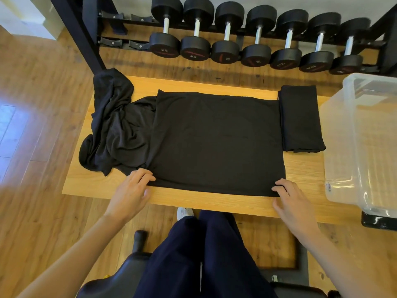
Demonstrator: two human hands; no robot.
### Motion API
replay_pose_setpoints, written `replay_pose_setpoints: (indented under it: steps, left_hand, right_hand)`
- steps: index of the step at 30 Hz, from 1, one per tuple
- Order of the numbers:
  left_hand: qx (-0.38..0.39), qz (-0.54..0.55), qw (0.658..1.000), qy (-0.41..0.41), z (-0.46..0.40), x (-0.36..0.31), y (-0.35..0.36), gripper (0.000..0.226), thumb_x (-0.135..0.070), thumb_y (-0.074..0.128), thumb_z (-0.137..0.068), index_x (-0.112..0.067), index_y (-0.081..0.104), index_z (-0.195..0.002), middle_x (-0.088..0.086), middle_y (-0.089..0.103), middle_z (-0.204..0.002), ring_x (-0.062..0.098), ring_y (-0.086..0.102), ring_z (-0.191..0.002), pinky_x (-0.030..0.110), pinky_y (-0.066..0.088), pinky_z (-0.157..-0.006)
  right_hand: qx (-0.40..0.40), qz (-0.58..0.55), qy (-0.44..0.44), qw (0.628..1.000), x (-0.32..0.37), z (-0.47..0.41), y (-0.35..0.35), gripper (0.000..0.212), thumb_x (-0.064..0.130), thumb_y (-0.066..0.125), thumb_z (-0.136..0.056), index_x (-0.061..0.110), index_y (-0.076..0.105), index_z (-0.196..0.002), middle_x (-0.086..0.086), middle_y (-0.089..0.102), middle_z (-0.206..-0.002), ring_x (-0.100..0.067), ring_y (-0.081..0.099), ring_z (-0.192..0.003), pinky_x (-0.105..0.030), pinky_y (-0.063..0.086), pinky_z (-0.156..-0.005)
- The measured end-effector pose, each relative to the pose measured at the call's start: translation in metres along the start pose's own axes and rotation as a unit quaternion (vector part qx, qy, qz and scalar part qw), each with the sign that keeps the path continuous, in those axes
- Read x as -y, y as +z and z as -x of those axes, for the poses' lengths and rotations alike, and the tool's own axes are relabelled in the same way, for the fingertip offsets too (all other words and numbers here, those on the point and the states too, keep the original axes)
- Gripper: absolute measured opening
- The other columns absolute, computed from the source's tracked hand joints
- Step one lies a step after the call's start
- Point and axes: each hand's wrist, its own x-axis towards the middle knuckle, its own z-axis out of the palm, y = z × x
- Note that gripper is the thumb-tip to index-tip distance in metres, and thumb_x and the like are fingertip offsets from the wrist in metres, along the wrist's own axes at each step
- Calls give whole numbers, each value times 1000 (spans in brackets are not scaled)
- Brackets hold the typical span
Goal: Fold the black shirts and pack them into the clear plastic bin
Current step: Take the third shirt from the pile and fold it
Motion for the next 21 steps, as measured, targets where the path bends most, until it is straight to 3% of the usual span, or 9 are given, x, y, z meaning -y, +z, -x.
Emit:
replay_pose_setpoints:
  steps: [5,9,13,17,21]
  left_hand:
    - [23,-30,999,21,-15,3,-7,17,-6,71,-81,-12,70,-97,0,61,-103,18,62,-89,26,49,-70]
    - [41,-19,999,-7,-21,-1,-17,14,-16,65,-88,-17,69,-101,-5,61,-102,14,59,-85,23,45,-69]
    - [51,53,995,-73,-26,-4,-30,13,-20,60,-92,-24,62,-104,-8,55,-97,3,50,-70,14,34,-60]
    - [48,83,989,-114,-37,2,-37,15,-23,59,-93,-32,59,-104,-6,51,-95,4,53,-74,29,49,-68]
    - [54,136,980,-136,-58,8,-44,16,-23,52,-97,-37,58,-104,-5,56,-90,6,53,-76,25,41,-65]
  right_hand:
    - [7,43,-36,998,-9,-13,-7,29,2,86,-62,9,73,-88,-5,66,-93,-20,66,-84,-30,56,-70]
    - [41,25,-19,999,-11,-23,-21,15,9,77,-76,14,71,-88,2,65,-90,-18,59,-89,-31,49,-77]
    - [83,-106,67,989,-14,-36,-41,9,17,68,-86,22,66,-93,5,61,-91,-13,52,-88,-29,43,-79]
    - [86,-247,143,954,-22,-54,-53,7,17,65,-89,21,64,-95,2,65,-90,-14,58,-75,-26,48,-67]
    - [78,-310,182,930,-24,-79,-63,11,20,62,-93,16,65,-102,-2,66,-71,-20,64,-67,-26,46,-72]
